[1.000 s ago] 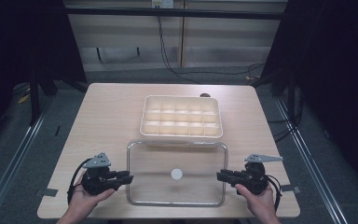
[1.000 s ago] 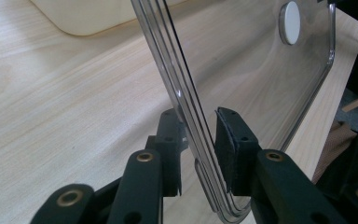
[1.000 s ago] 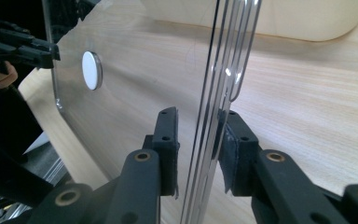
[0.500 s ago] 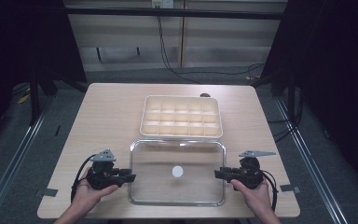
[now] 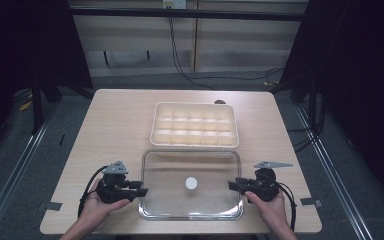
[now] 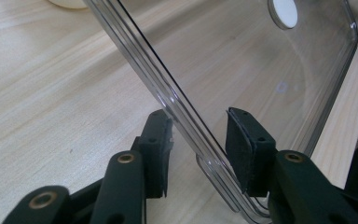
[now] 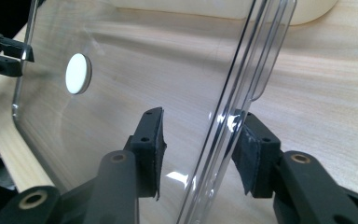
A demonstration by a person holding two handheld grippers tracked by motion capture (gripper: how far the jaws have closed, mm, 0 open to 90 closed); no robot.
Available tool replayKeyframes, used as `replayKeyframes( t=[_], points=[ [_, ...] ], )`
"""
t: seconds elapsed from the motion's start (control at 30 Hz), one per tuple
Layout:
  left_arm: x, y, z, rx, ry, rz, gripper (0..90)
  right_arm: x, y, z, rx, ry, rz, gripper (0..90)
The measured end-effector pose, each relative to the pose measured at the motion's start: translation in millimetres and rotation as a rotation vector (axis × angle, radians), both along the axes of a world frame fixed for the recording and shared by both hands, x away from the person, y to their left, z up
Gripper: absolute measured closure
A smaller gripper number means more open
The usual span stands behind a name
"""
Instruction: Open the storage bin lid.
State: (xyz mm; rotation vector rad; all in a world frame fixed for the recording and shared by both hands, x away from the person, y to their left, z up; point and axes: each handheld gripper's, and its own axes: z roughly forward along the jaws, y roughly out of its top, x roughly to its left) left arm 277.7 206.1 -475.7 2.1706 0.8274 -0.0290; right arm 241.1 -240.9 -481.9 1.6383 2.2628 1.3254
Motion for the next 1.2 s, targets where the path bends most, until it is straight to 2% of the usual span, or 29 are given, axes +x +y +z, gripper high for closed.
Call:
replayKeyframes(
  t=[0.53,0.73,0.83,0.87,1.0,1.03,1.2],
  points=[
    [4.7,-0.1,-7.3,0.015,0.028,0.005,58.5,3.6,1.7,-10.5,0.0,0.044,-0.025,52.3],
    [5.6,-1.9,-9.4,0.022,0.035,0.012,57.3,4.6,4.1,-12.0,-0.037,0.038,-0.03,49.9],
    [7.3,-2.6,-11.0,0.026,0.056,0.007,55.8,5.0,4.4,-13.4,-0.047,0.048,-0.04,50.0],
    [7.3,-4.0,-12.0,0.035,0.066,0.014,55.0,5.0,5.5,-14.5,-0.076,0.046,-0.053,50.2],
    [7.8,-5.2,-12.9,0.037,0.071,0.014,53.4,5.3,5.5,-14.5,-0.078,0.047,-0.061,50.3],
    [8.0,-5.3,-12.1,0.049,0.071,0.013,53.3,5.3,5.5,-14.6,-0.079,0.043,-0.062,50.0],
    [8.8,-6.2,-14.3,0.045,0.082,0.013,51.8,5.2,6.3,-14.9,-0.092,0.03,-0.064,49.5]
  ],
)
